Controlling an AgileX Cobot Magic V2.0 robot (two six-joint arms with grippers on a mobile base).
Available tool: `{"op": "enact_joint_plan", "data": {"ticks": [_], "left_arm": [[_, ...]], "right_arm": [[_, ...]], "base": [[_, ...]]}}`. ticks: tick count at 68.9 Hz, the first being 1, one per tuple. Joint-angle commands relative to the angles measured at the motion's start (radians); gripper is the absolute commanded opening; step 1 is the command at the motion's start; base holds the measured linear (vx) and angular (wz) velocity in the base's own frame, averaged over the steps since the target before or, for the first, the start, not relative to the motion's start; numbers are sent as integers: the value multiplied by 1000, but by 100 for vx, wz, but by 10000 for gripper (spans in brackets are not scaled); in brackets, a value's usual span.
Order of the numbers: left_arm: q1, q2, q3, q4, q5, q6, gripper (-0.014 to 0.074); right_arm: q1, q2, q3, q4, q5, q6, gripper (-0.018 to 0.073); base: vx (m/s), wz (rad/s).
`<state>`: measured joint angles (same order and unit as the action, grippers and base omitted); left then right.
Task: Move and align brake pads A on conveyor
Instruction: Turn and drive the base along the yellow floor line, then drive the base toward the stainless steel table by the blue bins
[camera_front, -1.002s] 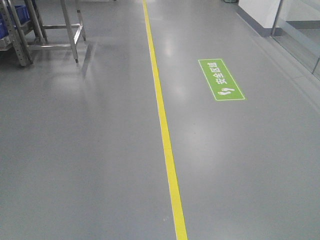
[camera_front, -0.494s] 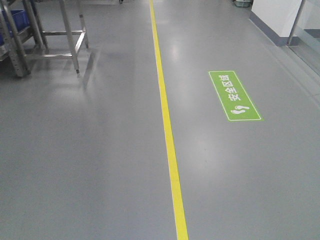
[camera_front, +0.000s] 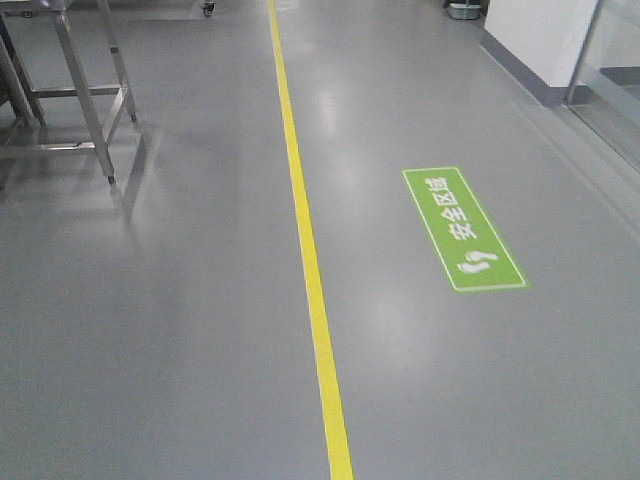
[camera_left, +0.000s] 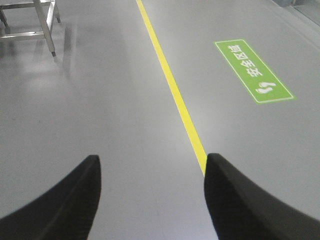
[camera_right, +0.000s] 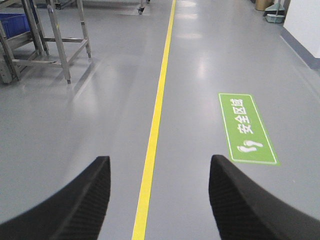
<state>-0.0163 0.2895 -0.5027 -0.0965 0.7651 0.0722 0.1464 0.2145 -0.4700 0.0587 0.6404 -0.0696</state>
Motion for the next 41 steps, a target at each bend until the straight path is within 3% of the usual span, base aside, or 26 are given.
{"op": "enact_joint_plan", "data": {"ticks": [1,41], "left_arm": [[-4,11,-20,-11,-66,-4,425],[-4,11,-20,-11,-66,-4,425]], "right_arm": [[-6,11,-24,-5,-72,-8,414],[-6,11,-24,-5,-72,-8,414]], "base": [[68,12],[70,20]]}}
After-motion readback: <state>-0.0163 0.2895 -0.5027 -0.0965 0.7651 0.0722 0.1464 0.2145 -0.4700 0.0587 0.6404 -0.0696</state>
